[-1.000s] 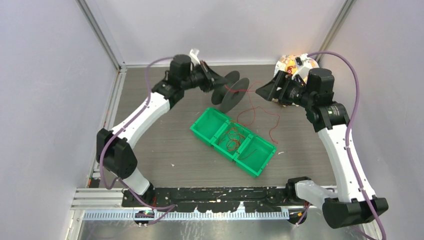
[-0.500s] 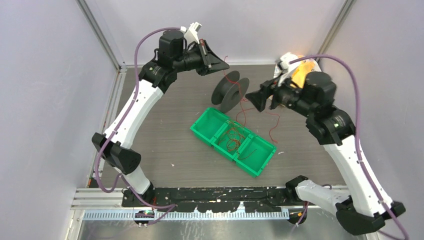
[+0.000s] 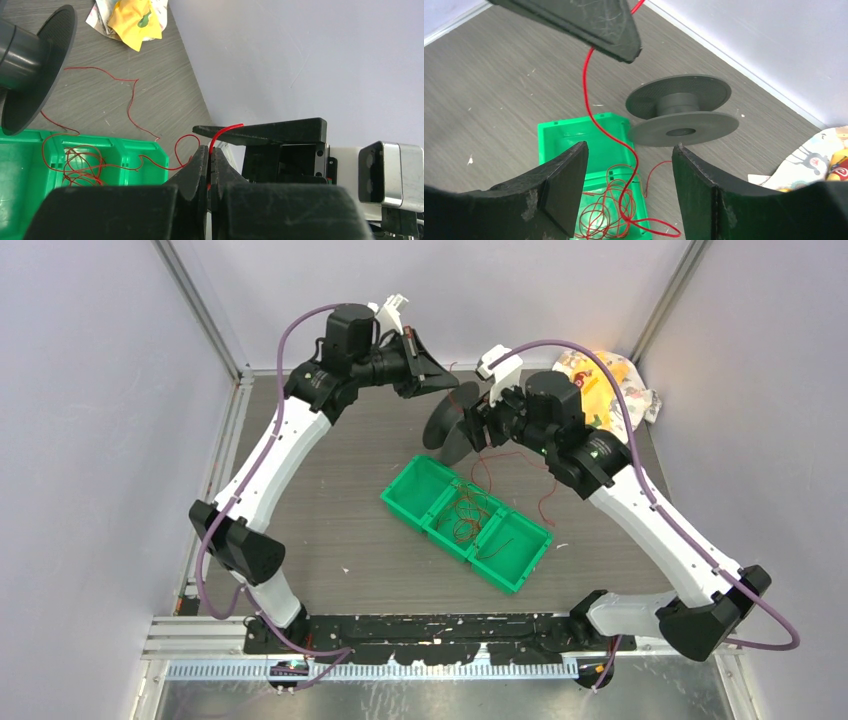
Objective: Wrap the cables
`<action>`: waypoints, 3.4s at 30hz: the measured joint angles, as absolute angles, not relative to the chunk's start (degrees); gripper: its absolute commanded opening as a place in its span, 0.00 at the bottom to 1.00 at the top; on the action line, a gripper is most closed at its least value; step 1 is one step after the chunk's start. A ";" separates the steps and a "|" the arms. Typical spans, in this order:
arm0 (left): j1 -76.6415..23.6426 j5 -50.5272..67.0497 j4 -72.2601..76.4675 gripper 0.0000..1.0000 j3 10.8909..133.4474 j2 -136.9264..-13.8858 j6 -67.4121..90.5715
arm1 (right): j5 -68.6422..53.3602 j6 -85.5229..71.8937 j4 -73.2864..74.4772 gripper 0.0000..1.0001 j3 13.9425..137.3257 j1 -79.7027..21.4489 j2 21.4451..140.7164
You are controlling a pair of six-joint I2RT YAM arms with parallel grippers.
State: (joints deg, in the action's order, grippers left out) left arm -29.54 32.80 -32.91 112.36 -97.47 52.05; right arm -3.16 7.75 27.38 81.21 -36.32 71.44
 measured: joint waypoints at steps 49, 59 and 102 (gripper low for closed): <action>-22.11 26.15 -29.93 0.60 98.87 -94.94 23.40 | -54.87 -49.69 27.79 0.01 94.17 -14.90 99.83; -22.24 40.21 -28.49 0.61 104.73 -98.70 35.27 | -51.40 -32.10 43.97 0.01 98.17 -15.97 99.90; -27.88 38.94 -28.32 0.01 104.14 -106.00 39.55 | -49.95 -25.23 49.89 0.60 98.30 -17.52 98.87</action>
State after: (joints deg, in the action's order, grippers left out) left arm -27.88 38.94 -28.32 104.14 -106.00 39.55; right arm -49.95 -25.23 49.89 98.30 -17.52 98.87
